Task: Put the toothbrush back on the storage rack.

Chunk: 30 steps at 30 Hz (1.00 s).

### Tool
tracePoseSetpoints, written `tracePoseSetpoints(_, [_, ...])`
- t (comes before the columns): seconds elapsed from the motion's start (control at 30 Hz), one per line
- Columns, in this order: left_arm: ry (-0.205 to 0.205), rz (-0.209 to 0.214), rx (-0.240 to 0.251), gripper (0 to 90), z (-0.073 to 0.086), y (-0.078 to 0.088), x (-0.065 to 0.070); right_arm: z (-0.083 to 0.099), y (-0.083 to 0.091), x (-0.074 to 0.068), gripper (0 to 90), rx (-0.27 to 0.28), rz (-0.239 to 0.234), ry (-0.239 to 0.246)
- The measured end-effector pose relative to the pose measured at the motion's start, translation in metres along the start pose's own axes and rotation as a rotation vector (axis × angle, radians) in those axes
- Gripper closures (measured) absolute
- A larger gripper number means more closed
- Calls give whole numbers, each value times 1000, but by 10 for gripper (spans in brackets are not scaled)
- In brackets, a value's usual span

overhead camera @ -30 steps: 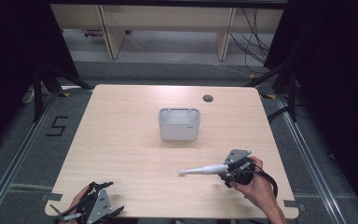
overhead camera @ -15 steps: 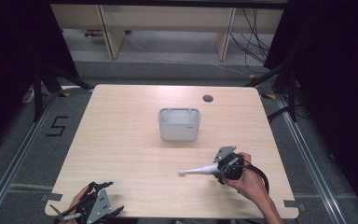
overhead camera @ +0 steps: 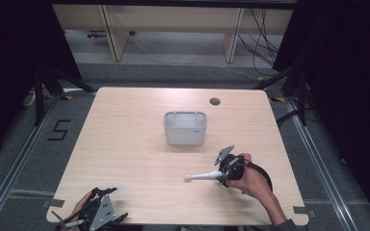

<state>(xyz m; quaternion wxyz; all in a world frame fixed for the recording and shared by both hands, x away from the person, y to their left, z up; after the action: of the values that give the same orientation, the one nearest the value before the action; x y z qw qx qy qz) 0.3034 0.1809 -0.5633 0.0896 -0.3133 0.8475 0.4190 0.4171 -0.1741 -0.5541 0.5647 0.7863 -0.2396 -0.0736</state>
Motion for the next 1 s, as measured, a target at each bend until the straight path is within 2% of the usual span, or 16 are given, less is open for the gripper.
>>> tracePoseSetpoints(0.17, [-2, 5, -4, 155, 0, 0, 0, 1, -3, 2, 475, -17, -6, -19])
tracePoseSetpoints(0.2, [0, 0, -1, 155, 0, 0, 0, 1, -4, 4, 480, -15, -11, 0])
tracePoseSetpoints(0.27, [10, -17, 8, 155, 0, -2, -1, 3, -4, 2, 487, -27, -25, -39])
tracePoseSetpoints(0.37, [3, -7, 1, 155, 0, 0, 0, 1, -6, 5, 509, -22, -27, 2])
tracePoseSetpoints(0.43, [2, 1, -2, 155, 0, 0, 0, 1, -5, 4, 517, -34, -34, -10])
tracePoseSetpoints(0.47, [-1, 16, -9, 155, 0, 1, 1, 0, -6, 5, 519, -32, -35, 14])
tracePoseSetpoints(0.5, [0, 16, -10, 155, 1, 1, 1, 0, -6, 3, 534, -41, -46, -3])
tracePoseSetpoints(0.53, [0, 16, -10, 156, 1, 1, 1, 0, -6, 3, 534, -41, -46, -3])
tracePoseSetpoints(0.57, [6, 10, -7, 156, 1, 0, 0, -1, -7, 4, 544, -42, -52, 21])
tracePoseSetpoints(0.67, [-2, 17, -12, 155, 1, 1, 1, -1, -7, 2, 557, -63, -65, 6])
tracePoseSetpoints(0.7, [1, 16, -10, 155, 1, 1, 1, -1, -7, 3, 564, -76, -85, 22])
tracePoseSetpoints(0.8, [-1, 17, -10, 156, 1, 1, 1, -2, -9, 4, 590, -77, -86, 25])
tracePoseSetpoints(0.83, [0, 16, -10, 156, 1, 1, 1, -1, -8, 1, 603, -100, -100, 13])
tracePoseSetpoints(0.87, [15, 13, 1, 156, 0, 0, 2, -1, -8, 1, 603, -100, -100, 13])
tracePoseSetpoints(0.9, [-1, 16, -12, 155, 1, 1, 1, -1, -9, 1, 606, -107, -108, 22])
tracePoseSetpoints(1.0, [-2, 18, -11, 155, 1, 0, 1, -1, -9, 1, 617, -124, -118, 28])
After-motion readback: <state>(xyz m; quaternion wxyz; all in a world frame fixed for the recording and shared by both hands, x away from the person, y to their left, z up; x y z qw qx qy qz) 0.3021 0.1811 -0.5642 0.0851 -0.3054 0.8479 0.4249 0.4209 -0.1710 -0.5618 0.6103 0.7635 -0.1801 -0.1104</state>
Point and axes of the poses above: each handheld gripper's, and its own axes: y roughly backward along the jaws, z roughly out of its underside, x roughly to its right, the point moved 9 cm from there along -y, roughly forward along the jaws
